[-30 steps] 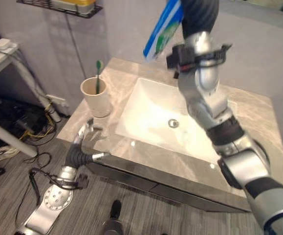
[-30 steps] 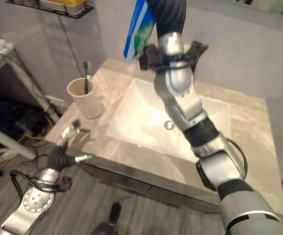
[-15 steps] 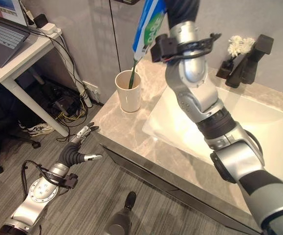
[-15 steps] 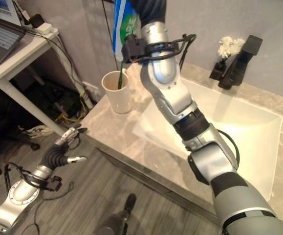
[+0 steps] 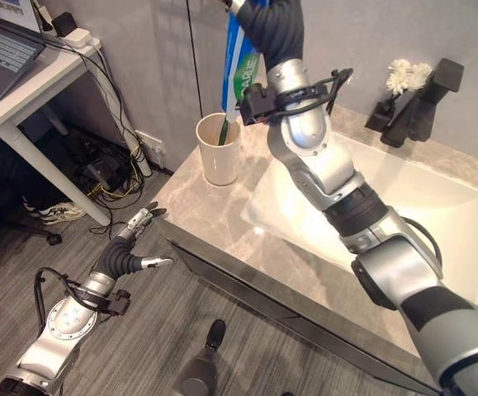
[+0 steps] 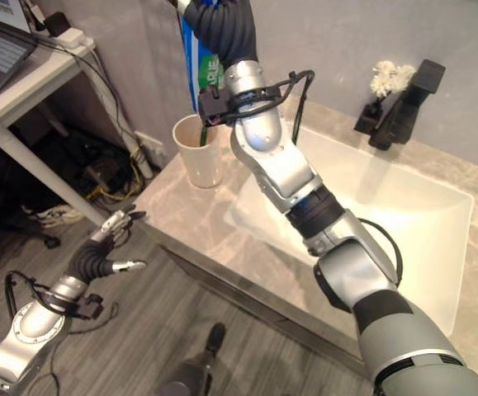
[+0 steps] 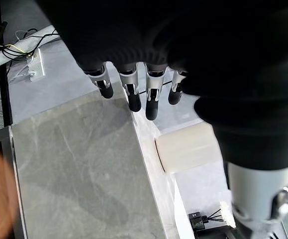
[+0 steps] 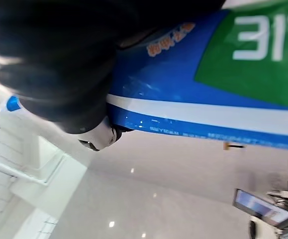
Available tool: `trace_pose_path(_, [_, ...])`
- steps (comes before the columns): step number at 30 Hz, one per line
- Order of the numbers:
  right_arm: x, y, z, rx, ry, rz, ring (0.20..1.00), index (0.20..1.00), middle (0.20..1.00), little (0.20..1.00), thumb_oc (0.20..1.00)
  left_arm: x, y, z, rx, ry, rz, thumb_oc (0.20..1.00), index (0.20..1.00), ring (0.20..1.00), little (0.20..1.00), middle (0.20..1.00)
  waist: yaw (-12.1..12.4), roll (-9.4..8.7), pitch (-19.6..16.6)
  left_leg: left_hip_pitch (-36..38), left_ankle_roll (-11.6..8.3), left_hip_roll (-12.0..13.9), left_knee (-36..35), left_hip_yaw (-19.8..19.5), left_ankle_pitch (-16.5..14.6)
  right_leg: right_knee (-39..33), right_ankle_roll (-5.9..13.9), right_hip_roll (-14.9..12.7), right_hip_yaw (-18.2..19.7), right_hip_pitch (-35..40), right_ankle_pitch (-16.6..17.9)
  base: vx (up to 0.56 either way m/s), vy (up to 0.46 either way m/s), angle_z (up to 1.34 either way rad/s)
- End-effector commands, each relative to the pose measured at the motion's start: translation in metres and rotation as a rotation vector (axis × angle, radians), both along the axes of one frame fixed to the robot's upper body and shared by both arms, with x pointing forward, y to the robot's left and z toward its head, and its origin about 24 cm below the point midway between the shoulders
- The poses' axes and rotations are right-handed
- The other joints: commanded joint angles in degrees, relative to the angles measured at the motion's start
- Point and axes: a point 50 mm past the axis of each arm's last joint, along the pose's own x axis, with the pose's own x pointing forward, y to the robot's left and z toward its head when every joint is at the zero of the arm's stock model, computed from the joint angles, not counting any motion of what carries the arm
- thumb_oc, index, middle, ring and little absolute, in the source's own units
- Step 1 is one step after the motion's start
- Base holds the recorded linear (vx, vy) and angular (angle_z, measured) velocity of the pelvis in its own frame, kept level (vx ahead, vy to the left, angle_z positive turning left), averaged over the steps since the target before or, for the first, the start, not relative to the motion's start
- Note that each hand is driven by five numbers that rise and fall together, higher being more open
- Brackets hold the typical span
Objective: Put brush and paste in cup on sink, flatten towel.
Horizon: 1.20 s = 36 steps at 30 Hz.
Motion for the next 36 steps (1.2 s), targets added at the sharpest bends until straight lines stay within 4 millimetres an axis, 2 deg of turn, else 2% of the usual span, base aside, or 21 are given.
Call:
trace_pose_path(1, [-0.021,-0.005,0.046,0.033,-0.192,0.005,0.200,0.200,0.200,0.200,0.200,-0.035,0.023,-0.067,0.076,0.347,0.131,1.000,1.000,1.000,1.000,1.000,1.3,-1.00,0.5,2.3,1.13,-1.0,0.4,-0.2,-4.7,0.0,2.91,-4.3,2.0,-2.0,13.6,0.00,0.000,0.00])
trace_pose_path(5, [-0.020,-0.004,0.046,0.027,-0.188,0.001,0.200,0.200,0.200,0.200,0.200,-0.032,0.022,-0.062,0.076,0.315,0.128,1.000,1.000,1.000,1.000,1.000,1.3,-1.10,0.6,2.0,1.04,-0.9,0.4,-0.3,-4.6,0.0,2.84,-4.2,2.1,-2.2,13.6,0.00,0.000,0.00])
trace_pose_path(6, [-0.018,-0.007,0.046,0.026,-0.188,-0.014,0.200,0.200,0.200,0.200,0.200,-0.027,0.020,-0.047,0.083,0.223,0.138,1.000,1.000,1.000,1.000,1.000,1.6,-1.28,0.6,2.1,0.94,-0.9,0.4,-0.4,-4.7,0.0,2.81,-4.1,2.0,-1.9,13.4,0.00,0.000,0.00])
trace_pose_path(7, [-0.018,-0.006,0.046,0.027,-0.188,-0.013,0.200,0.200,0.200,0.200,0.200,-0.027,0.020,-0.047,0.083,0.223,0.139,1.000,1.000,1.000,1.000,1.000,1.5,-1.31,0.5,2.1,0.94,-0.9,0.4,-0.4,-4.7,0.0,2.81,-4.1,2.0,-2.0,13.4,0.03,-0.014,0.00])
trace_pose_path(9, [-0.019,-0.008,0.046,0.025,-0.200,-0.017,0.200,0.200,0.200,0.200,0.200,-0.020,0.017,-0.027,0.123,0.090,0.144,1.000,1.000,1.000,1.000,1.000,1.5,-1.56,0.3,2.1,0.90,-0.9,0.4,-0.4,-4.8,0.0,2.71,-4.1,2.1,-1.8,13.3,0.00,0.000,0.00])
trace_pose_path(11, [-0.018,-0.009,0.045,0.027,-0.193,-0.019,0.200,0.200,0.200,0.200,0.200,-0.020,0.017,-0.024,0.141,0.068,0.145,1.000,1.000,1.000,1.000,1.000,1.6,-1.61,0.2,2.3,0.90,-0.9,0.4,-0.4,-4.9,0.0,2.72,-4.1,2.0,-1.7,13.2,0.00,0.000,0.00])
trace_pose_path(19, [-0.020,-0.006,0.043,0.022,-0.190,-0.002,0.200,0.200,0.200,0.200,0.200,-0.019,0.013,-0.022,0.141,0.050,0.147,1.000,1.000,1.000,1.000,1.000,2.3,-1.47,0.5,2.3,0.89,-0.9,0.4,-0.4,-4.8,0.0,2.82,-4.1,1.7,-1.7,12.9,0.00,0.000,0.00])
trace_pose_path(36, [-0.017,-0.001,0.033,0.033,-0.146,0.033,0.200,0.200,0.200,0.200,0.200,-0.020,0.013,-0.026,0.123,0.059,0.165,1.000,1.000,1.000,1.000,1.000,2.0,-1.84,1.0,2.4,0.90,-0.4,0.4,0.1,-4.9,0.0,2.60,-3.7,2.1,-2.0,13.1,0.00,0.000,0.00])
